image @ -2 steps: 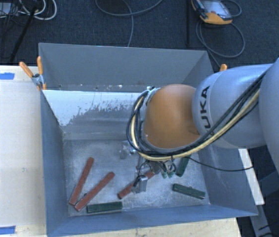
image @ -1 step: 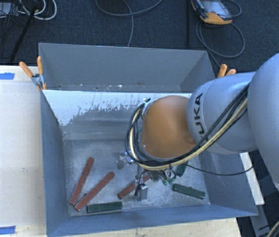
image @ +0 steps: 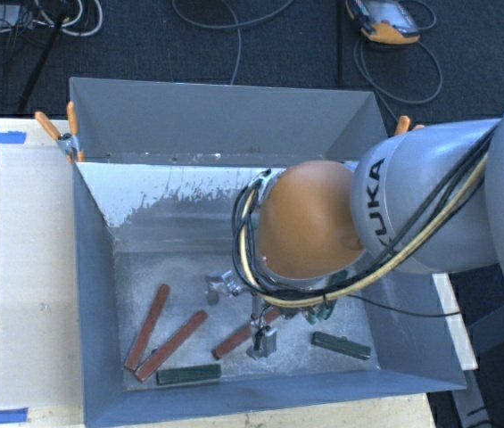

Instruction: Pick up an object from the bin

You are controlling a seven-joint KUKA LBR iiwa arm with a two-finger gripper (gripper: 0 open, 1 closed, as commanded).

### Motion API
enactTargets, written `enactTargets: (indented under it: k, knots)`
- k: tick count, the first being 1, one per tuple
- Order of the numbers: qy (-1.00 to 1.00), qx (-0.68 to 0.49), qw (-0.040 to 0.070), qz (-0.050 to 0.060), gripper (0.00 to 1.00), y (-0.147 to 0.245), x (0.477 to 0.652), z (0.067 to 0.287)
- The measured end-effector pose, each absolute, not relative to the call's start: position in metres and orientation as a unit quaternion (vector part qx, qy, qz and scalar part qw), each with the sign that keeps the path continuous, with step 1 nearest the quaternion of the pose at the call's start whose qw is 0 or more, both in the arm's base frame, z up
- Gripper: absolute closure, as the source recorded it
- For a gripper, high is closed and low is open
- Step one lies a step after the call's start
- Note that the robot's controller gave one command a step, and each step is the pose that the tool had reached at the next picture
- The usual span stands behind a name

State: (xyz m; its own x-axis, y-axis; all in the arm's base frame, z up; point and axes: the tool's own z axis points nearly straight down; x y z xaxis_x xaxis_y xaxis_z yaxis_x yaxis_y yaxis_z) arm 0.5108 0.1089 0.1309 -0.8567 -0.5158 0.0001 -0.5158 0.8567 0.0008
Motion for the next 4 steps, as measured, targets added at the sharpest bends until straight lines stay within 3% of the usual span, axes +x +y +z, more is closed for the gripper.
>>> enactTargets:
  k: [1, 2, 4]
  knots:
    - [-0.957, 0.291, -0.001, 0.0, 0.0, 0.096, 0.513, 0.08]
    - [-0.914, 0.406, -0.002, -0.001, 1.0, 0.096, 0.517, 0.067]
    - [-0.91, 0.414, 0.001, -0.001, 1.0, 0.096, 0.516, 0.074]
